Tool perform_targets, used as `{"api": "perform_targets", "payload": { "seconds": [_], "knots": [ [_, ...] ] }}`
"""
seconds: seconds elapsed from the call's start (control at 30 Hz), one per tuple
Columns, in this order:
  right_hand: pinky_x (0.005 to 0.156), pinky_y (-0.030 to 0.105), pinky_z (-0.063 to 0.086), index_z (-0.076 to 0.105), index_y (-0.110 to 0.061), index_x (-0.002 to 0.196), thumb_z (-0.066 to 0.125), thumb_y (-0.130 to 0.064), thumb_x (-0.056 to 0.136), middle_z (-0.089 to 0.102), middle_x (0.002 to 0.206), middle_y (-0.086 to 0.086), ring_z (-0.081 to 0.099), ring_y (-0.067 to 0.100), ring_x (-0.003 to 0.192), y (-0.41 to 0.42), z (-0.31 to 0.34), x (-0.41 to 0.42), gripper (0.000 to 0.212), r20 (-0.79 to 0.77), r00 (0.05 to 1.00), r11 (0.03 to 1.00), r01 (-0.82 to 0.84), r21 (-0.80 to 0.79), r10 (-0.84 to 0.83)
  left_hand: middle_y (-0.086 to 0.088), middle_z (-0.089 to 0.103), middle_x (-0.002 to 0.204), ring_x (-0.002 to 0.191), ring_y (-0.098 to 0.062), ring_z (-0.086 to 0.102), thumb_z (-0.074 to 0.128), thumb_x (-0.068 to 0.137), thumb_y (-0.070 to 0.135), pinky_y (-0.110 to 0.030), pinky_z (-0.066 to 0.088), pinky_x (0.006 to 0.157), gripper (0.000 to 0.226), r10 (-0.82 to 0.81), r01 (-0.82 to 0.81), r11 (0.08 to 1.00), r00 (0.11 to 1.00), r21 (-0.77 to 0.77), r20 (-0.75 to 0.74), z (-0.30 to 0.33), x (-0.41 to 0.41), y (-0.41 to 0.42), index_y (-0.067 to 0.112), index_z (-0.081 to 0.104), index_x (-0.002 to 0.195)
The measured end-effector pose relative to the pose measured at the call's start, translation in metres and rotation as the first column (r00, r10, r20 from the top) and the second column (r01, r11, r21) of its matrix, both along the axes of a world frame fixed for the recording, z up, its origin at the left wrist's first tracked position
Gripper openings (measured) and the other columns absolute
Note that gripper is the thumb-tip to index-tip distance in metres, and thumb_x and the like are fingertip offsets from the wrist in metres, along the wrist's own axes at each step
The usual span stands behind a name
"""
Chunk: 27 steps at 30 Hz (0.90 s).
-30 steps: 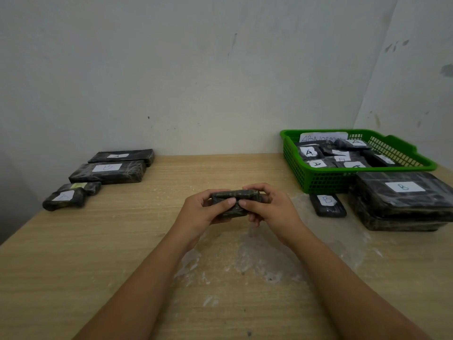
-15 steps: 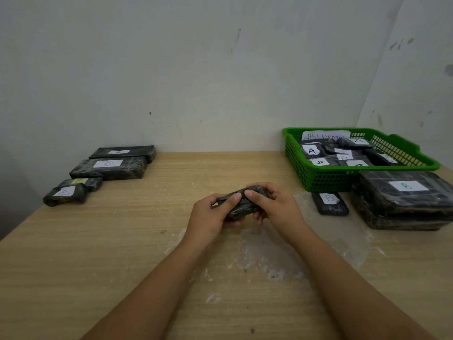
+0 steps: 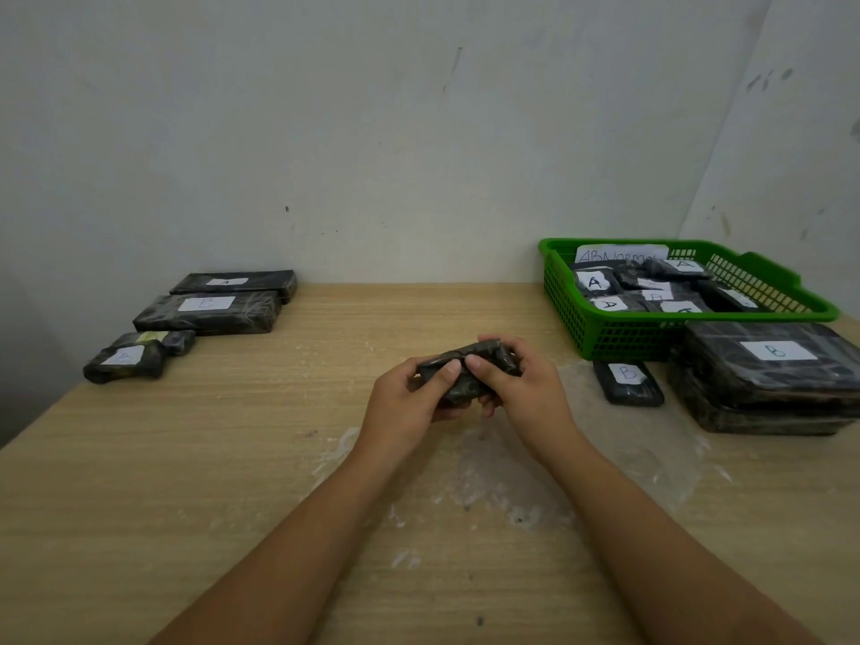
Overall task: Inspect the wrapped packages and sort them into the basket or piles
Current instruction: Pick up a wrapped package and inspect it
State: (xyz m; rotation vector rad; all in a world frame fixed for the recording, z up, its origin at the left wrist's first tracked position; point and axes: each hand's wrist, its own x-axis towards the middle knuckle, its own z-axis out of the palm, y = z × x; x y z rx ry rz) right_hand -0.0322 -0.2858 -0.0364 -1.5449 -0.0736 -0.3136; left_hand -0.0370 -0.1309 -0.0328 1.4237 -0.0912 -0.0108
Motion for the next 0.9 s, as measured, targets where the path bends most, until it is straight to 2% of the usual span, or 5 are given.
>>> {"api": "perform_targets", "payload": {
  "seconds": [0.23, 0.4, 0.57, 0.77, 0.9],
  "knots": [
    [0.059, 0.028, 0.057, 0.049, -0.015, 0.146, 0.056, -0.012, 0.103, 0.061, 0.104, 0.004, 0.063, 0.016, 0.07, -0.001, 0.0, 0.0, 0.044, -0.016, 0.991, 0.991, -0.133, -0.018, 0.133, -0.015, 0.076, 0.102, 0.084, -0.021, 0.077, 0.069, 0.096, 0.008, -0.027, 0.062, 0.066, 0.018, 0.03, -0.03, 1.0, 0.999, -0.005, 0.014, -0.001, 0.007, 0.007, 0.003, 0.07, 0.113],
    [0.058, 0.027, 0.056, 0.053, -0.017, 0.146, 0.058, -0.008, 0.102, 0.064, 0.096, 0.001, 0.06, 0.014, 0.056, -0.004, -0.004, 0.003, 0.044, -0.011, 0.999, 0.986, -0.036, -0.161, 0.035, -0.02, 0.075, 0.106, 0.087, -0.031, 0.077, 0.07, 0.095, 0.009, -0.028, 0.062, 0.066, 0.013, -0.02, 0.02, 1.0, 0.999, 0.002, -0.044, -0.003, 0.006, 0.006, 0.009, 0.07, 0.108],
    [0.058, 0.022, 0.055, 0.054, -0.03, 0.144, 0.06, -0.01, 0.102, 0.067, 0.096, -0.001, 0.06, 0.009, 0.053, -0.009, 0.003, -0.002, 0.047, -0.012, 1.0, 0.95, -0.01, -0.313, 0.006, -0.002, 0.078, 0.106, 0.096, -0.016, 0.076, 0.079, 0.081, 0.047, -0.04, 0.061, 0.09, 0.037, -0.057, 0.065, 0.983, 0.997, 0.173, -0.051, 0.002, 0.008, 0.011, 0.026, 0.076, 0.111],
    [0.068, 0.017, 0.054, 0.045, -0.038, 0.149, 0.067, -0.018, 0.099, 0.065, 0.11, -0.008, 0.065, 0.003, 0.077, -0.004, 0.008, -0.011, 0.059, 0.073, 0.982, 0.8, -0.097, -0.592, 0.173, 0.004, 0.075, 0.112, 0.105, -0.013, 0.072, 0.072, 0.064, 0.083, -0.04, 0.06, 0.094, 0.064, -0.127, 0.129, 0.963, 0.992, 0.235, -0.026, 0.01, 0.007, 0.018, 0.038, 0.075, 0.109],
    [0.077, 0.03, 0.061, 0.038, -0.044, 0.151, 0.074, -0.028, 0.094, 0.061, 0.126, -0.004, 0.072, 0.015, 0.094, 0.0, 0.011, -0.017, 0.07, 0.02, 0.975, 0.877, -0.19, -0.44, 0.221, 0.0, 0.075, 0.114, 0.108, -0.019, 0.072, 0.072, 0.077, 0.072, -0.044, 0.059, 0.097, 0.053, -0.134, 0.14, 0.968, 0.99, 0.21, -0.041, 0.011, 0.008, 0.02, 0.03, 0.076, 0.109]
  ]
}}
